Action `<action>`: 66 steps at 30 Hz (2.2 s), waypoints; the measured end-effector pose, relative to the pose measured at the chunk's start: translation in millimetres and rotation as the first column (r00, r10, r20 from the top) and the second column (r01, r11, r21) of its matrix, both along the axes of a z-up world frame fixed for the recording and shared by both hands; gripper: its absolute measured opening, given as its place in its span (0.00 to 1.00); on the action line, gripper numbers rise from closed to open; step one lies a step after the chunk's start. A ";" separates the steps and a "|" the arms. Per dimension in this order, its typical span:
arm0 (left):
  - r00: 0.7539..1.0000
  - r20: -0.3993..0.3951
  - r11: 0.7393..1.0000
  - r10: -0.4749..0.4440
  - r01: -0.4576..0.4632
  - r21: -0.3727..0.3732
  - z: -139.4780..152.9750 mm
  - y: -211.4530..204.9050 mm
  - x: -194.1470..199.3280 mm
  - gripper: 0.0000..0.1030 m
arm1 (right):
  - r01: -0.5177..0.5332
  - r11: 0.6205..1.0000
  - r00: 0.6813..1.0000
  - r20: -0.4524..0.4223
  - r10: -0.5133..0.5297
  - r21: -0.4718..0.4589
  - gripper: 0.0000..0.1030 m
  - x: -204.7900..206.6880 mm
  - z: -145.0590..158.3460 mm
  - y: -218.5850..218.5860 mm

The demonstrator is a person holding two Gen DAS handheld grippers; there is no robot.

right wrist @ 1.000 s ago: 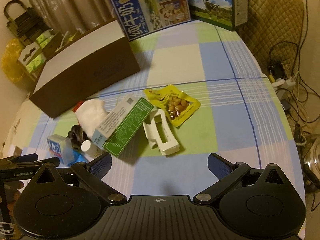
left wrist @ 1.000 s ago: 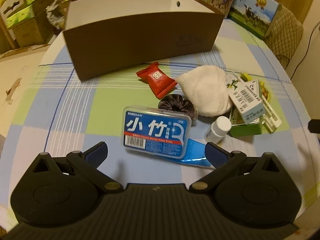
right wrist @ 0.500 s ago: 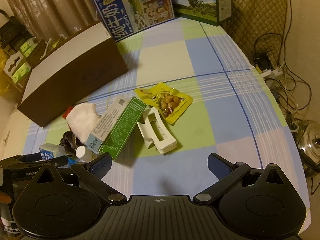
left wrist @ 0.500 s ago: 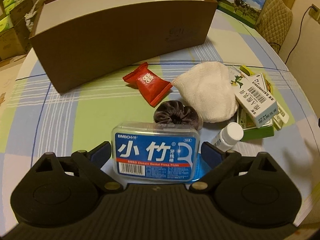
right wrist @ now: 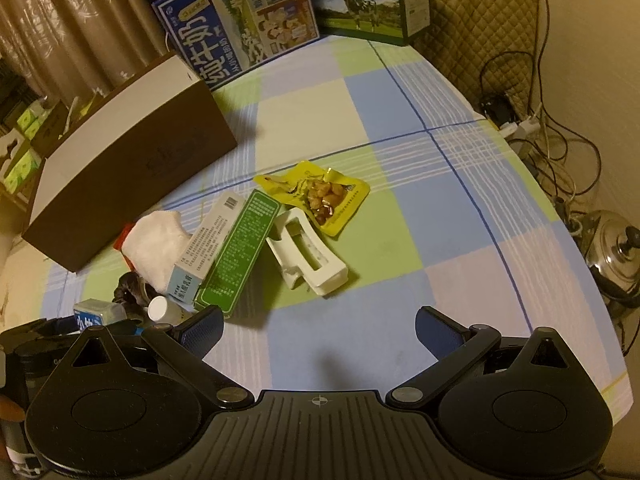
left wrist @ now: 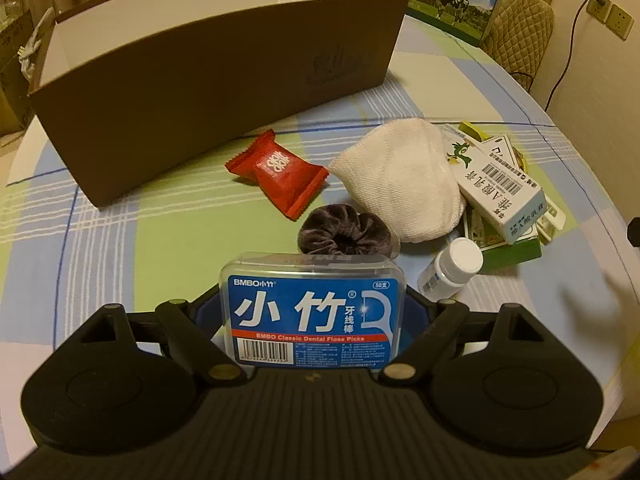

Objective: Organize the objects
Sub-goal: 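Lift the floss case with the left tool while the right tool grasps the white hair clip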

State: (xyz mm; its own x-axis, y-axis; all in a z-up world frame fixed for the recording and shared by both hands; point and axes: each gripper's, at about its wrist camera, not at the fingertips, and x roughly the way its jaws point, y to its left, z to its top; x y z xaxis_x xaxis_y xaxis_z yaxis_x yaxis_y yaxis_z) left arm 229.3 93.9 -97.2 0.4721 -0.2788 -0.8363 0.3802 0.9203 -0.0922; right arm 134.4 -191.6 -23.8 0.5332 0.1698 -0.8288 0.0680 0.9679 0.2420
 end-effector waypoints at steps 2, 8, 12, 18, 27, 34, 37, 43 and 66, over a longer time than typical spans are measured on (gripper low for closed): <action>1.000 0.006 1.000 0.004 -0.004 -0.005 2.9 3.1 -1.5 0.81 | -0.002 1.000 1.000 0.006 0.002 0.002 0.97 -1.3 -1.6 1.3; 0.999 0.024 0.999 0.035 -0.035 -0.007 15.1 15.4 -7.3 0.81 | -0.057 0.998 0.998 0.025 0.057 -0.004 0.81 1.8 -13.0 3.4; 0.996 0.034 0.997 0.077 -0.077 -0.005 20.7 25.2 -12.9 0.81 | -0.118 0.993 0.992 0.050 0.120 -0.030 0.77 10.3 -24.0 3.8; 0.985 0.030 0.985 0.172 -0.172 0.002 26.7 40.6 -18.9 0.81 | -0.237 0.968 0.968 0.070 0.243 -0.076 0.69 37.3 -37.8 6.1; 0.961 0.026 0.961 0.276 -0.276 0.018 30.1 47.5 -27.9 0.81 | -0.375 0.919 0.923 0.041 0.382 -0.120 0.57 75.1 -62.1 14.9; 0.955 0.019 0.955 0.296 -0.296 0.025 31.5 38.0 -34.6 0.81 | -0.418 0.901 0.905 0.031 0.424 -0.117 0.39 83.1 -69.7 12.9; 0.954 0.017 0.953 0.300 -0.301 0.027 31.3 34.5 -34.4 0.81 | -0.423 0.900 0.903 0.029 0.428 -0.108 0.39 78.1 -68.8 8.2; 0.955 0.007 0.954 0.297 -0.298 0.024 29.9 27.2 -33.9 0.81 | -0.417 0.906 0.908 0.001 0.418 -0.076 0.39 56.6 -64.0 -5.8; 0.963 -0.006 0.963 0.269 -0.269 0.020 31.6 15.2 -36.8 0.81 | -0.417 0.901 0.909 -0.079 0.410 -0.117 0.40 33.7 -67.2 -7.2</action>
State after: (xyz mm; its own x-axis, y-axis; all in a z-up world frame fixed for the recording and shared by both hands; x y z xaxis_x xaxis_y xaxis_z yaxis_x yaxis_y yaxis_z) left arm 192.5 109.2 -65.6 0.5200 -0.1264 -0.8447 0.1175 0.9902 -0.0758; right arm 168.1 -198.8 -91.0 0.3941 0.2563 -0.8826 -0.3361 0.9340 0.1211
